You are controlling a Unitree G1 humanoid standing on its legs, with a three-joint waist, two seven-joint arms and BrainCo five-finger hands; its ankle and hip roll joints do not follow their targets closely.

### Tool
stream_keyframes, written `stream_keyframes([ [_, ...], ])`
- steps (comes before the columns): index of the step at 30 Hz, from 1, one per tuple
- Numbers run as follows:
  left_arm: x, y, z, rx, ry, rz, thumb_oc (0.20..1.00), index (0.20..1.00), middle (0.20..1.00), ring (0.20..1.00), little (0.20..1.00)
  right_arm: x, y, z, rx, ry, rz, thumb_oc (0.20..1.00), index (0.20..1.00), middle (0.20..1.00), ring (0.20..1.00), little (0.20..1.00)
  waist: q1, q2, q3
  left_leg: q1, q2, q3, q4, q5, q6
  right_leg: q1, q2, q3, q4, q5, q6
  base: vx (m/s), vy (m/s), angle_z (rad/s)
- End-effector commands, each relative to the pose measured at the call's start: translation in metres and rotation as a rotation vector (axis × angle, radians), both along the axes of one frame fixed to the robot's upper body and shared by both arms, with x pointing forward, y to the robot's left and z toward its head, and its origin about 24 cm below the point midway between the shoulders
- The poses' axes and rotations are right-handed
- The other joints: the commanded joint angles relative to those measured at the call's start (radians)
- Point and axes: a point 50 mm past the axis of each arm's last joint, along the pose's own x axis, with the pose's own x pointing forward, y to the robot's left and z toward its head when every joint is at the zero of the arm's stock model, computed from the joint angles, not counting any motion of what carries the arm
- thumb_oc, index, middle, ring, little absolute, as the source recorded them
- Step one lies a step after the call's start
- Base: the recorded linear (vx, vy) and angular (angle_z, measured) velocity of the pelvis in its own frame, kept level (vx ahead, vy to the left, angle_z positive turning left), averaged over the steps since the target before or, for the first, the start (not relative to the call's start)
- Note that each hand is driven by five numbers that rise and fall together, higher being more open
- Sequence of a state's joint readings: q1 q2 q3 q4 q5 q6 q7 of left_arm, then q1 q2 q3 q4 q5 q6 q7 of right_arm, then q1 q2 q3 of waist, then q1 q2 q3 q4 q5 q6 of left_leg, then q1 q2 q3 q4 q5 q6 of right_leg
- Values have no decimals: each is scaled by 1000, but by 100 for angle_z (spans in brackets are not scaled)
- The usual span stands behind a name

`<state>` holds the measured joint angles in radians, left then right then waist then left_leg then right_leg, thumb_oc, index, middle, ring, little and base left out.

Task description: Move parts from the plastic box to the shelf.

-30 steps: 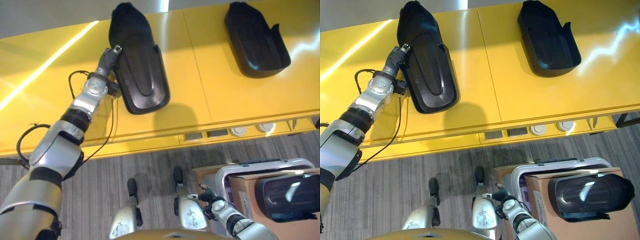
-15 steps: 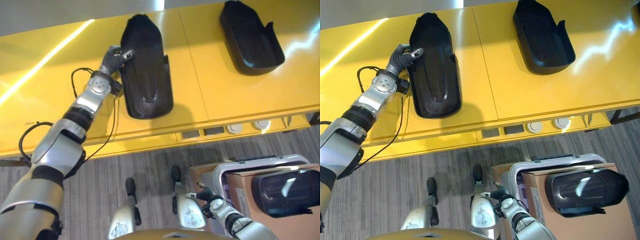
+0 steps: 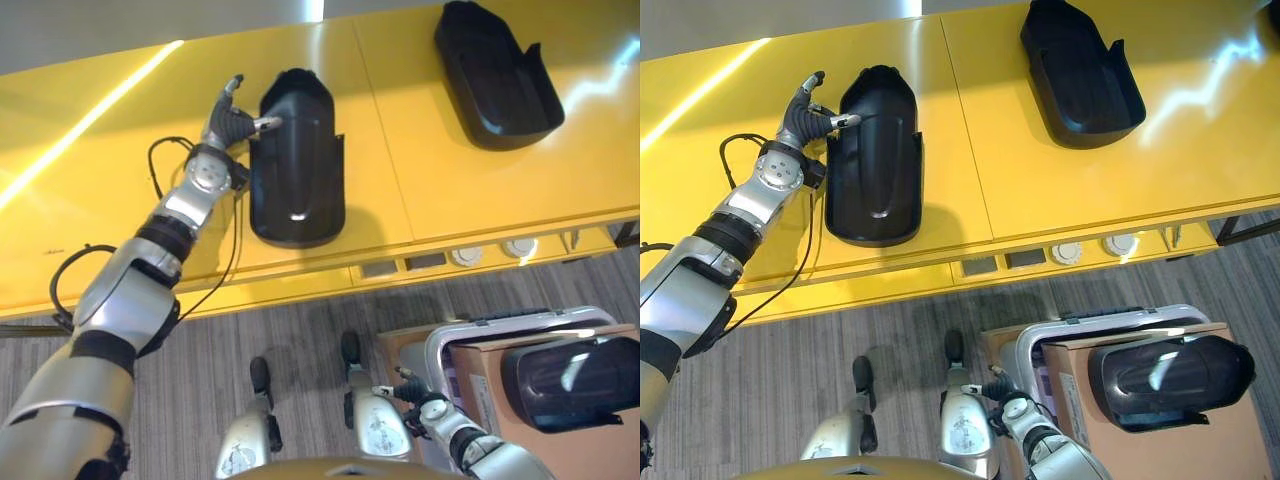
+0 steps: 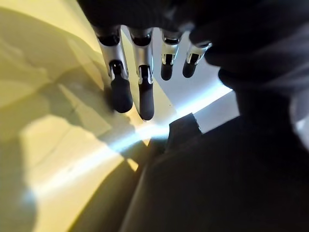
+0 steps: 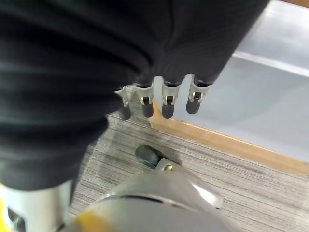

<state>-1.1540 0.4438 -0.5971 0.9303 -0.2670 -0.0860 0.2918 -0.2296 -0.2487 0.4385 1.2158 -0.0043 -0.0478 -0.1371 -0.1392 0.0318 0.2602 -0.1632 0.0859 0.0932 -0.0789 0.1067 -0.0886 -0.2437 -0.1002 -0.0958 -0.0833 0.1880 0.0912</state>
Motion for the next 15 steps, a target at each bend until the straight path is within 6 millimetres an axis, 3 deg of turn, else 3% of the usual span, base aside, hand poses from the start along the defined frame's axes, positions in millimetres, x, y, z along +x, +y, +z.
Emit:
stream_keyframes([
  [1,1,-15,62,31,-208,45,1000,1000,1000,1000,1000,-15,4,-9,4,54,-11,1000,1000,1000,1000,1000,16,-15,-7,-11,10,-33,-8,-14,-7,82,-52,-28,-4,-98,72,0,0,0],
  [7,-3,-29,48,-7,-218,36,1000,1000,1000,1000,1000,-17,3,-10,0,70,-30,1000,1000,1000,1000,1000,31,-11,-32,28,13,-40,-8,-27,-7,130,-51,-44,-4,-119,69,45,-16,8],
  [11,-5,-23,45,22,-217,38,1000,1000,1000,1000,1000,-23,1,-13,7,119,-49,1000,1000,1000,1000,1000,52,-7,-81,87,16,-44,-8,-47,-6,197,-50,-67,-4,-141,68,75,-17,3],
  [15,-22,-14,42,57,-299,0,1000,1000,1000,1000,1000,-32,-3,-16,22,156,-88,1000,1000,1000,1000,1000,82,-11,-128,146,22,-67,-8,-63,-5,267,-44,-93,15,-175,58,38,-18,11],
])
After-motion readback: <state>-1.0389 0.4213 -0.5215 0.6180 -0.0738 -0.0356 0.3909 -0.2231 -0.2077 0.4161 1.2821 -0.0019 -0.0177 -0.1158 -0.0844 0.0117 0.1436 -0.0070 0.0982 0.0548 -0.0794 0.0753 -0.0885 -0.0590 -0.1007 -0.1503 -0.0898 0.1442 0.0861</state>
